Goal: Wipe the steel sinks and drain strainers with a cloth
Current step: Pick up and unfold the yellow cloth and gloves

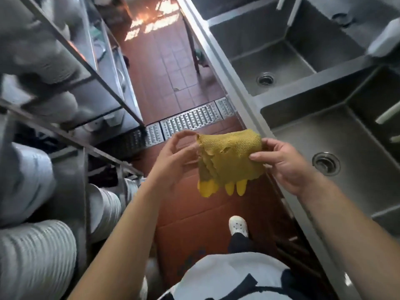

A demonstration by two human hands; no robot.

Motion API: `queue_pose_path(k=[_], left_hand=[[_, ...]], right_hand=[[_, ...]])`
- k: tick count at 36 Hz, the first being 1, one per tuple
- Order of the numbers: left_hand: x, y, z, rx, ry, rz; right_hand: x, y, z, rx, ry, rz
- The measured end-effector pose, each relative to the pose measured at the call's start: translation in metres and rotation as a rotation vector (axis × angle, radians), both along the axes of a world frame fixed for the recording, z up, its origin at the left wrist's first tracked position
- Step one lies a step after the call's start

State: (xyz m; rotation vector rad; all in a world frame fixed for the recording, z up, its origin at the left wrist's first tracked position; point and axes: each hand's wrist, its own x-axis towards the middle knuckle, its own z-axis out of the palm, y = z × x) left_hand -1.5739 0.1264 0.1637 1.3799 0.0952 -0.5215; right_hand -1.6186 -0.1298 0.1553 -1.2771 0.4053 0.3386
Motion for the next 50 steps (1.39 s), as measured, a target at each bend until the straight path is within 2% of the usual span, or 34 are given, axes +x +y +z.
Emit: queue_pose_path(k=[8, 13, 17, 21, 30, 36, 41, 50], left_hand=[[0.110, 0.067, 0.016, -0.221, 0.077, 0.150], [0.191, 0.106, 0.004, -0.265, 0.076, 0.187], [0.259, 0.130, -0.003, -0.301, 0.065, 0.206], [0.325, 0.141, 0.003, -0.302, 0.078, 0.141], [0.493, 0.133, 0.001, -0.213, 0.179, 0.079], [0.615, 0.107, -0.021, -0.169, 0.261, 0.069], [0.731, 0.088, -0.028, -0.103, 0.241, 0.096], [0.917, 0.062, -0.002, 0.094, 0.080, 0.130]], right_hand=[[0.171, 0.058, 0.018, -0.004, -0.011, 0.218], [0.263, 0.092, 0.021, -0.043, -0.016, 0.280], [0.331, 0.113, 0.030, -0.018, 0.070, 0.253], [0.387, 0.127, 0.043, 0.018, 0.144, 0.173], [0.517, 0.127, 0.037, 0.048, 0.171, 0.019], [0.628, 0.103, 0.005, 0.068, 0.206, -0.002], [0.746, 0.080, -0.012, 0.095, 0.197, 0.052], [0.948, 0.065, 0.018, 0.061, 0.071, 0.142]])
